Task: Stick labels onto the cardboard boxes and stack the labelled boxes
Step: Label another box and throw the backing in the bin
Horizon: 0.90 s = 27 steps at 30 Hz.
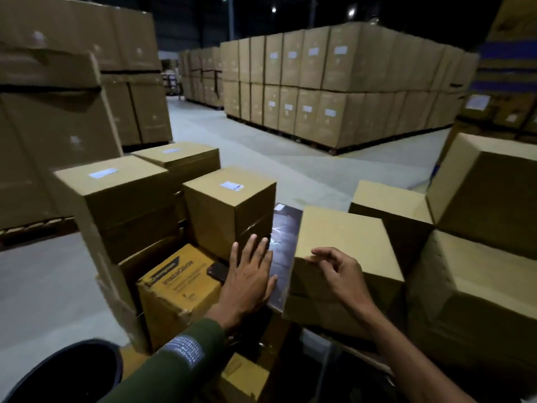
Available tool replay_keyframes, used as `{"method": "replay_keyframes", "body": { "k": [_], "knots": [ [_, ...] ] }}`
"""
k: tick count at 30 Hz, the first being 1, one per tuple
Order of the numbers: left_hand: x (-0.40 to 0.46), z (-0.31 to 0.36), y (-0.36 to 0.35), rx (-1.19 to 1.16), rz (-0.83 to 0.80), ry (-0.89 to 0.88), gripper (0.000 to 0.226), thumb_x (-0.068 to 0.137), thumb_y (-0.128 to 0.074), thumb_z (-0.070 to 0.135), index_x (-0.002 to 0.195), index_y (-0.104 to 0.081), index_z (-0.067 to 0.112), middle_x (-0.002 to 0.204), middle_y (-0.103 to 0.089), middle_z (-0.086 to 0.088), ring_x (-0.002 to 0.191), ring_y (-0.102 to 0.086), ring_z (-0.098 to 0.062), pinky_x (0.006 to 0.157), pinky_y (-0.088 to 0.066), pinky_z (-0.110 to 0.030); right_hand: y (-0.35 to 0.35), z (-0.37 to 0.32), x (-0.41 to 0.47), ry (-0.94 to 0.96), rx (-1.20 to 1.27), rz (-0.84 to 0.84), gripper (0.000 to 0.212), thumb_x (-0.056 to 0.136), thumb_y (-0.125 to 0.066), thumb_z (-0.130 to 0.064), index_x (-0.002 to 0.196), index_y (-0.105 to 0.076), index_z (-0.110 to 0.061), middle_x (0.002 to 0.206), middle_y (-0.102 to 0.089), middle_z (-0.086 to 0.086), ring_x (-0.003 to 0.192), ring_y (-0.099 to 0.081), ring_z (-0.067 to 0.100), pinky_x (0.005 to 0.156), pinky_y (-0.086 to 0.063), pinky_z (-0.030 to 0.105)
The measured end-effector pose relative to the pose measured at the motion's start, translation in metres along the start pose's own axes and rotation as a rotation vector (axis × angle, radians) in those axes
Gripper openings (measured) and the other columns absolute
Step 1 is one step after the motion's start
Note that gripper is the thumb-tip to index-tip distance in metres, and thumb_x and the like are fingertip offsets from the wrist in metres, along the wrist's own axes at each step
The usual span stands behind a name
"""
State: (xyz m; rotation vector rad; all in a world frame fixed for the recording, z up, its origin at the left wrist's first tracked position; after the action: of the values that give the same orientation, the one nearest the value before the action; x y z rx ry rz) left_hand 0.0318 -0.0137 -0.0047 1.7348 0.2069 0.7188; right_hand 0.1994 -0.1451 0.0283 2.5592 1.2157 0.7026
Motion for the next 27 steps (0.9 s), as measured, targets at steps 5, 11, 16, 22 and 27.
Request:
{"method": "replay_keyframes", "body": {
  "k": [5, 11, 16, 22, 27],
  "knots": [
    [0.035, 0.042, -0.011, 0.021, -0.025, -0.073, 0.068, 0.093, -0.034, 0.054, 0.144, -0.044, 0.011, 0.157, -0.032, -0.015, 0.146, -0.023, -0.035, 0.112, -0.019, -0.064, 0.064, 0.028, -0.007, 0.082, -0.331, 0.129, 0.032, 0.090, -0.059, -0.003, 0.118, -0.069, -0.015, 0.118, -0.070, -0.002, 0.109, -0.064, 0.010, 0.099, -0.052, 0.038],
    [0.074, 0.077, -0.022, 0.003, -0.142, -0.142, 0.085, 0.094, -0.045, 0.059, 0.156, -0.012, 0.011, 0.164, 0.002, -0.014, 0.150, 0.008, -0.033, 0.115, -0.004, -0.067, 0.108, 0.077, -0.011, -0.012, -0.758, 0.007, 0.057, 0.092, -0.061, -0.041, 0.144, -0.044, -0.027, 0.152, -0.041, -0.005, 0.143, -0.033, 0.014, 0.117, -0.022, 0.055],
    [0.090, 0.083, -0.036, -0.022, -0.212, -0.194, 0.093, 0.092, -0.050, 0.060, 0.156, -0.004, 0.011, 0.164, 0.004, -0.013, 0.146, 0.018, -0.029, 0.115, 0.004, -0.067, 0.108, 0.095, -0.004, -0.085, -0.903, -0.178, 0.079, 0.091, -0.059, -0.050, 0.154, -0.015, -0.032, 0.165, -0.002, -0.006, 0.151, 0.005, 0.015, 0.120, -0.010, 0.054],
    [0.100, 0.083, -0.036, -0.079, -0.266, -0.186, 0.093, 0.089, -0.059, 0.055, 0.155, -0.009, 0.012, 0.164, 0.001, -0.010, 0.151, 0.008, -0.027, 0.114, -0.009, -0.066, 0.097, 0.104, 0.022, -0.117, -0.963, -0.266, 0.092, 0.087, -0.067, -0.045, 0.155, -0.006, -0.032, 0.164, 0.010, -0.005, 0.150, 0.016, 0.020, 0.118, -0.022, 0.058],
    [0.109, 0.079, -0.052, -0.220, -0.218, -0.220, 0.076, 0.081, -0.072, 0.041, 0.132, -0.020, 0.019, 0.152, -0.018, -0.008, 0.150, -0.012, -0.031, 0.081, -0.058, -0.046, 0.095, 0.106, 0.027, -0.156, -0.963, -0.285, 0.098, 0.085, -0.070, -0.047, 0.154, -0.002, -0.037, 0.164, 0.013, -0.010, 0.150, 0.014, 0.018, 0.108, -0.033, 0.061]
  ]
}}
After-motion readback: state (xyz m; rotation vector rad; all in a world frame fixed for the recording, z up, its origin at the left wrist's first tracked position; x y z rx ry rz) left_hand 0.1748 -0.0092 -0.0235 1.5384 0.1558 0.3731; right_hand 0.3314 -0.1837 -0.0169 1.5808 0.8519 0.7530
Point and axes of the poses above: each hand's wrist, its own x-axis towards the middle knuckle, its own y-axis out of the back of the hand, z = x × y, the point moved 4 cm from there along x, towards the middle knuckle
